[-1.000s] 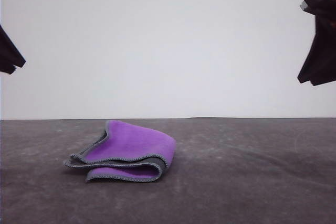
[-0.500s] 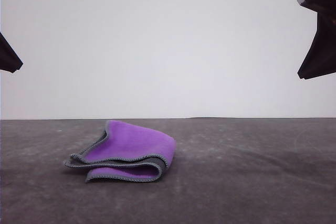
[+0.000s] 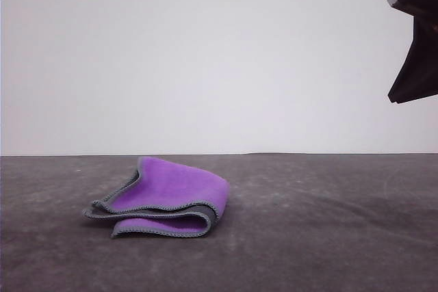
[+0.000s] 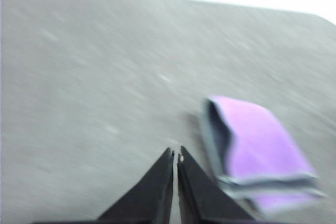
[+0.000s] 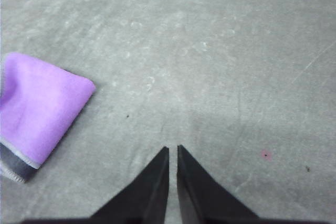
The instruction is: Fold clothes
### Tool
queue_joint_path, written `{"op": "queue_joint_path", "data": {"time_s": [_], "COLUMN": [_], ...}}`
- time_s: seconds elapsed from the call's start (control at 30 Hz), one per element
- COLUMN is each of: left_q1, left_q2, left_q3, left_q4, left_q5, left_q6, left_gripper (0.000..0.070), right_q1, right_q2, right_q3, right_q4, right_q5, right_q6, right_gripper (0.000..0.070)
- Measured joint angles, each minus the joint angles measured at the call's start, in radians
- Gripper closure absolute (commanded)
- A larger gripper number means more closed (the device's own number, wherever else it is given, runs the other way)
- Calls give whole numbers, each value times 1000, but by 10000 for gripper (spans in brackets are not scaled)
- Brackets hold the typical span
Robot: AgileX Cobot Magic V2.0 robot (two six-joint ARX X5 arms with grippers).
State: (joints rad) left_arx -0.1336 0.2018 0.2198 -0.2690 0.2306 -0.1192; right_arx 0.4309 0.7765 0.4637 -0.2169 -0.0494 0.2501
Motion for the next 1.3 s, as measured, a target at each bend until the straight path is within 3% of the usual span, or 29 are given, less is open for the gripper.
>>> {"op": "queue_joint_path", "data": {"time_s": [0.17, 0.37, 0.53, 1.3], "left_q1": [79, 101, 115, 117], "left_q2": [-87, -185, -197, -197], "left_q3": [-69, -145, -188, -187], "left_q4": [11, 18, 86, 86], "left_q5": [-84, -228, -232, -233], "left_q6": [76, 94, 84, 82], "left_gripper": [700, 700, 700, 700], "right_q1": [0, 0, 0, 0], "right_q2": [0, 0, 0, 0], "right_q3": [0, 0, 0, 0], "right_q4": [0, 0, 1, 5], "right_q5": [0, 0, 0, 0], "right_q6": [0, 0, 0, 0], "right_gripper": [676, 676, 676, 676]}}
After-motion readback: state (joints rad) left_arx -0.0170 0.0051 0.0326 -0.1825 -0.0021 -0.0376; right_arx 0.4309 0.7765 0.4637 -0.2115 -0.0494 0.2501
